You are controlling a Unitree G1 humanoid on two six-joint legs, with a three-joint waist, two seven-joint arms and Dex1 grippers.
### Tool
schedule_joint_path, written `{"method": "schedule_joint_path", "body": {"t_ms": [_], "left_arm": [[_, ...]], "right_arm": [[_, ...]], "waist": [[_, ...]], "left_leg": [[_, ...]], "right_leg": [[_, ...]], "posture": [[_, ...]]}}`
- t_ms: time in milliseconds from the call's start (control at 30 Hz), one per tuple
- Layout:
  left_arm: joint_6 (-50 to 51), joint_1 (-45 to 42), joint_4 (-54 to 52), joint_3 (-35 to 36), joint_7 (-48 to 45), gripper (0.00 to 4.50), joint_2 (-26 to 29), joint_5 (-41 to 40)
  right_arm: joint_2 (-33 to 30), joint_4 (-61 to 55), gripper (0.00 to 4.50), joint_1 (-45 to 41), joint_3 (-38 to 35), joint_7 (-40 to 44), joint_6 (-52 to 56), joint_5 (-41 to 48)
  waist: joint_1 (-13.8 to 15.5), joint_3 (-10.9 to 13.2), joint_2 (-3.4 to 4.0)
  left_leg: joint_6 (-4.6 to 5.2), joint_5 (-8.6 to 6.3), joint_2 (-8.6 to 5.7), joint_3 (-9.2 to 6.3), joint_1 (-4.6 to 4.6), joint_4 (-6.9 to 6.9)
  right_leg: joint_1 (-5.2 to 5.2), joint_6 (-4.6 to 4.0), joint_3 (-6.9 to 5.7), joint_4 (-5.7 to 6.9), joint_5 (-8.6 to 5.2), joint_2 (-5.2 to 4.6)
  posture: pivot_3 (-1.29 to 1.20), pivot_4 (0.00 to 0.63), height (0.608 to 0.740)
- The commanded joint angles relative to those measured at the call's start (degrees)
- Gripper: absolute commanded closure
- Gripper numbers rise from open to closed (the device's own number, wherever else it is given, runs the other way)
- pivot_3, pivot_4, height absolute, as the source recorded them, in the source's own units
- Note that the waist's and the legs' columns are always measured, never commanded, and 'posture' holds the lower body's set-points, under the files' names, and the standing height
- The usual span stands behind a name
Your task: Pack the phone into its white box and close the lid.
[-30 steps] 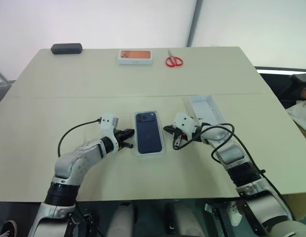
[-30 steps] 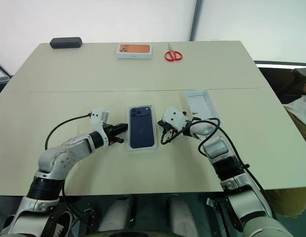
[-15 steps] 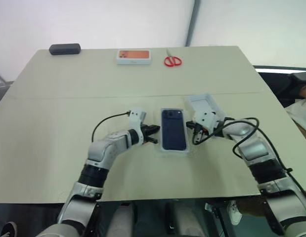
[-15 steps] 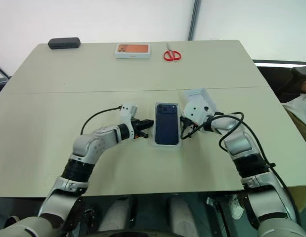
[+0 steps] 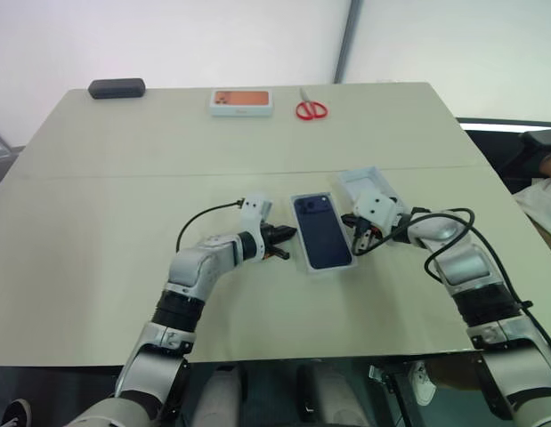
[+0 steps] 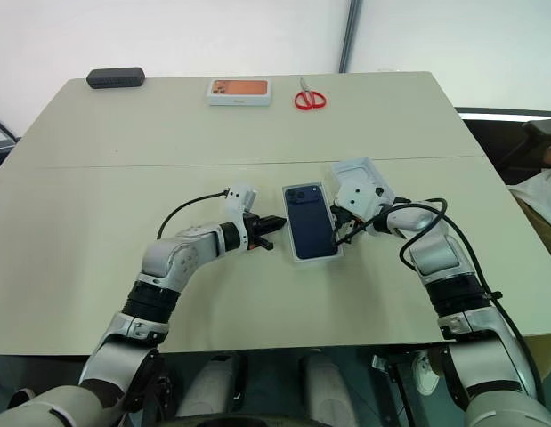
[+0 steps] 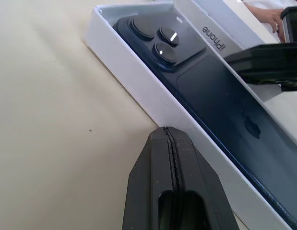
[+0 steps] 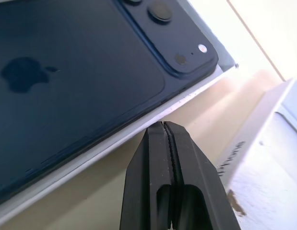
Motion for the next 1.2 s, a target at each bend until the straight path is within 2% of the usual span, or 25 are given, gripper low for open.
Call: {"method": "schedule_joint_path", "body": {"t_ms": [33,300,600,767,933,1200], "left_arm": [[-1.31,-0.94,-1.82,1.51,-0.06,4.48,-1.13,-0.23],[-1.28,-0.41,-2.25,3.57,0.37,4.48,-2.32,-0.37],[-0.26,2.06,-6.46,5.22,-2.84,4.48,1.43,-1.28],[-0.1,3.73,-9.73,6.5,-3.96,4.48,3.44,-2.27],[-2.47,4.82,-13.14,7.0,-5.14,4.48,4.11,-2.58],[-0.3,7.22,-18.96,11.19,-3.53,4.48,4.62,-6.67]], "right_arm": [[-0.25,-3.76,4.47,-0.02,0.52,1.49,-1.65,0.28],[-0.84,-6.07,4.47,0.95,0.53,3.45,0.29,0.49],[-1.31,-2.07,4.47,-2.04,-0.71,0.9,-2.83,-1.44],[-2.08,2.87,4.47,-6.39,-1.01,-0.85,-6.44,-3.21],[-0.07,9.33,4.47,-8.65,-0.07,-3.8,-10.3,-4.15],[2.93,21.57,4.47,-12.54,1.25,-10.9,-18.21,-8.37]], "waist": [[0.02,0.0,0.0],[0.0,0.0,0.0],[-0.16,0.0,0.0],[-0.01,0.01,0.02],[0.17,0.0,0.02],[-0.2,0.01,0.03]], "left_leg": [[0.0,0.0,0.0,0.0,0.0,0.01],[0.0,0.0,0.0,0.0,0.0,0.01],[0.0,0.0,0.0,0.0,0.01,0.0],[-0.01,0.0,0.01,0.0,0.02,0.03],[0.0,0.0,0.01,0.0,0.01,0.03],[0.0,0.0,0.01,0.07,0.04,0.02]], "right_leg": [[0.0,0.0,0.0,0.0,0.0,0.0],[0.0,0.0,0.0,0.0,0.0,0.0],[0.0,0.01,0.01,0.02,0.01,0.0],[0.01,0.01,0.01,0.04,0.01,0.0],[0.04,0.01,0.0,0.01,0.01,-0.02],[0.02,0.01,0.06,0.04,0.02,-0.03]], "posture": [[0.0,0.15,0.74],[0.0,0.15,0.74],[0.0,0.15,0.74],[0.0,0.15,0.74],[0.0,0.15,0.74],[0.0,0.15,0.74]]}}
